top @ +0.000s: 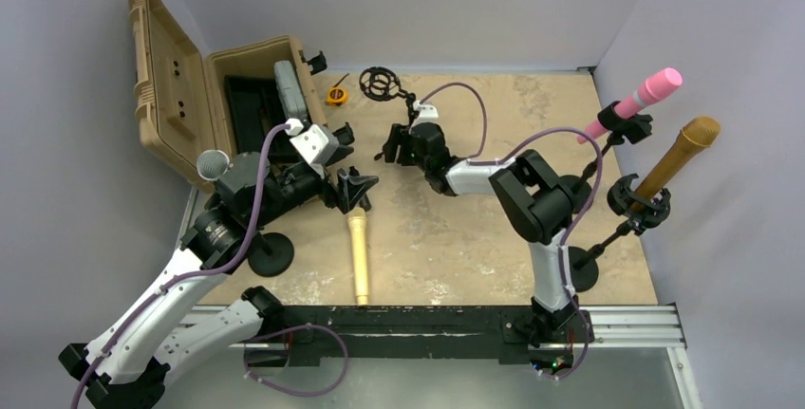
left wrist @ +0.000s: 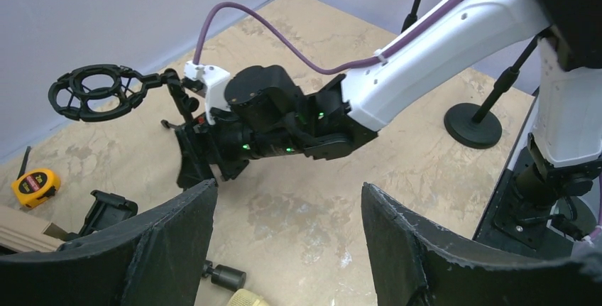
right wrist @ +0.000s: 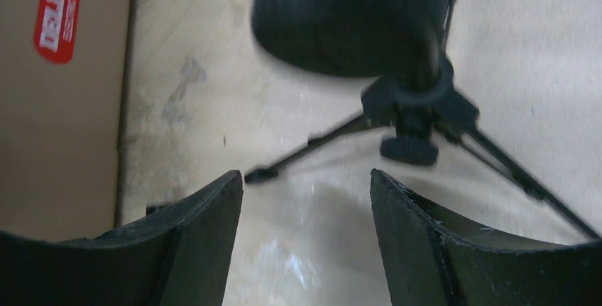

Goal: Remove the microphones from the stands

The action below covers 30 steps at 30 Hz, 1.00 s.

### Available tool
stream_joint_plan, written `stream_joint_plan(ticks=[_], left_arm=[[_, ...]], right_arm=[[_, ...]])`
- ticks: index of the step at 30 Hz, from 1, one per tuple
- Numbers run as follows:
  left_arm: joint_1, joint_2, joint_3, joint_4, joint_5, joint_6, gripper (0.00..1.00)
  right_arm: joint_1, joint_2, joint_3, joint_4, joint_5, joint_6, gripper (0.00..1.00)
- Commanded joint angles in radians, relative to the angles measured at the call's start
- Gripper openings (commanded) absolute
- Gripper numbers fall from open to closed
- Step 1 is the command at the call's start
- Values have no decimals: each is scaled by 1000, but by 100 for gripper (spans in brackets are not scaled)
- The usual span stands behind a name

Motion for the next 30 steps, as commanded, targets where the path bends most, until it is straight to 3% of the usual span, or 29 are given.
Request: stream_joint_plan(ticks=[1,10,14,18,19,20,25,26,28,30], left_arm=[[-9,-8,27,18,-13,27,72],[-16,-12,28,17,-16,30,72],[-18,-13,27,15,-19,33,72],[-21,-10,25,14,-34,40,72],[-23,-9,23,15,-36,41,72],[-24,-7,23,14,-37,42,72],[-25,4,24,15,-31,38,73],[-25,8,23,16,-29,37,73],[-25,17,25,16,-24,34,73],[-26,26,26,17,-19,31,73]], right_arm=[[-14,84,196,18,93,-23,65],[-87,354,637,-51,70,-119,63],[-102,495,897,-163,60,-146,64],[-107,520,981,-188,51,-158,64],[-107,500,967,-186,51,-158,45],[-107,471,936,-174,51,-158,63],[-96,204,588,-71,68,-150,71],[-89,132,497,-49,69,-153,75],[-76,28,373,-39,68,-147,92],[-60,-74,229,-4,53,-139,95]])
